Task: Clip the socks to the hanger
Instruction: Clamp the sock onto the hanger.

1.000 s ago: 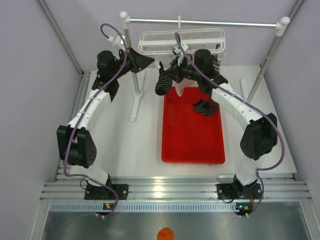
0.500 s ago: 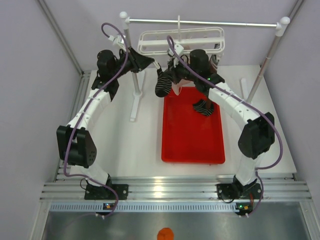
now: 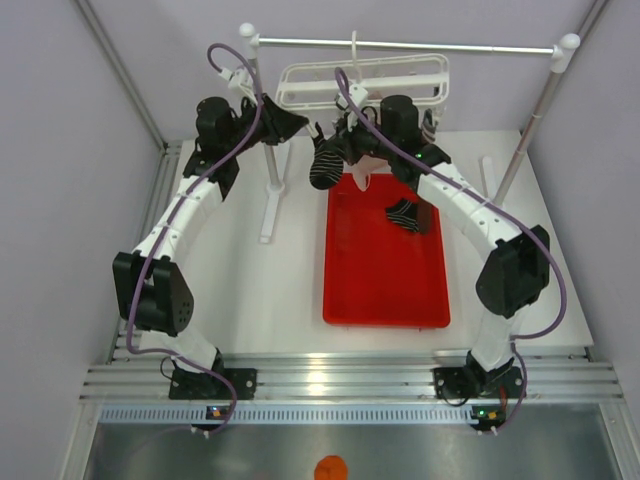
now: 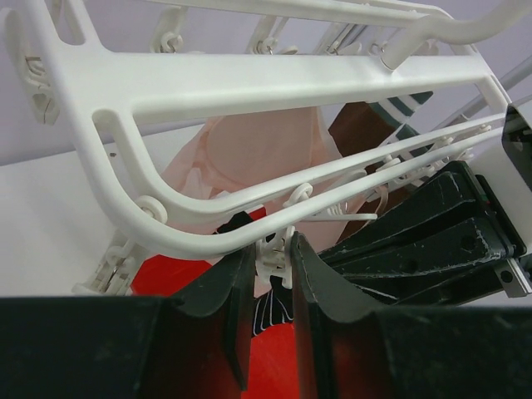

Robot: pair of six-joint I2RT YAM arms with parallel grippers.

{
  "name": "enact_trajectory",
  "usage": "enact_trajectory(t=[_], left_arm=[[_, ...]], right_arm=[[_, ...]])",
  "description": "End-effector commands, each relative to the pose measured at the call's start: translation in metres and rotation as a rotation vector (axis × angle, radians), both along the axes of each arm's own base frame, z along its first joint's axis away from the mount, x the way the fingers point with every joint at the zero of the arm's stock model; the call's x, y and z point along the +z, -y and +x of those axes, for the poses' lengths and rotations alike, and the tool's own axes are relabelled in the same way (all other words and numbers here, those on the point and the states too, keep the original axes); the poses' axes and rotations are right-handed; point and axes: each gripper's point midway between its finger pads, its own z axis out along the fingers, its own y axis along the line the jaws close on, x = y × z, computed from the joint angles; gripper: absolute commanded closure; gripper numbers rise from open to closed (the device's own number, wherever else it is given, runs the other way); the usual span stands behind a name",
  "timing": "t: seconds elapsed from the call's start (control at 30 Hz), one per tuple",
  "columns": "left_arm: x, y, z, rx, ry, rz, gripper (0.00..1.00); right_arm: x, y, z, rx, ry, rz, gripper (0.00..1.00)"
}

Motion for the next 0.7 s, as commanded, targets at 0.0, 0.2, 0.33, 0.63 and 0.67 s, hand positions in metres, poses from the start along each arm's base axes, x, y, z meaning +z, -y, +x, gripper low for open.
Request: enact_trajectory(t=[0.0, 0.2, 0.33, 0.63, 0.67], left_arm=[[0.007, 0.001, -0.001, -0.003, 0.023, 0.028, 1.0], [0.006, 0.003, -0.002, -0.011, 0.023, 0.034, 1.0], [0.007, 0.005, -0.003, -0.02, 0.026, 0.039, 1.0], [0.009, 0.006, -0.004, -0.02, 0.02, 0.032, 0.79], [0.01, 0.006, -0.004, -0.021, 0.022, 0.03, 0.75]], right_arm=[[0.032, -0.01, -0.005, 0.019, 0.064, 0.037, 1.0], [0.036, -0.011, -0.005, 0.022, 0.073, 0.039, 1.0], [0.041, -0.011, -0.004, 0.024, 0.088, 0.049, 1.0], [0.047, -0.011, -0.008, 0.035, 0.106, 0.066, 1.0], [0.047, -0.011, -0.008, 0.035, 0.106, 0.066, 1.0]])
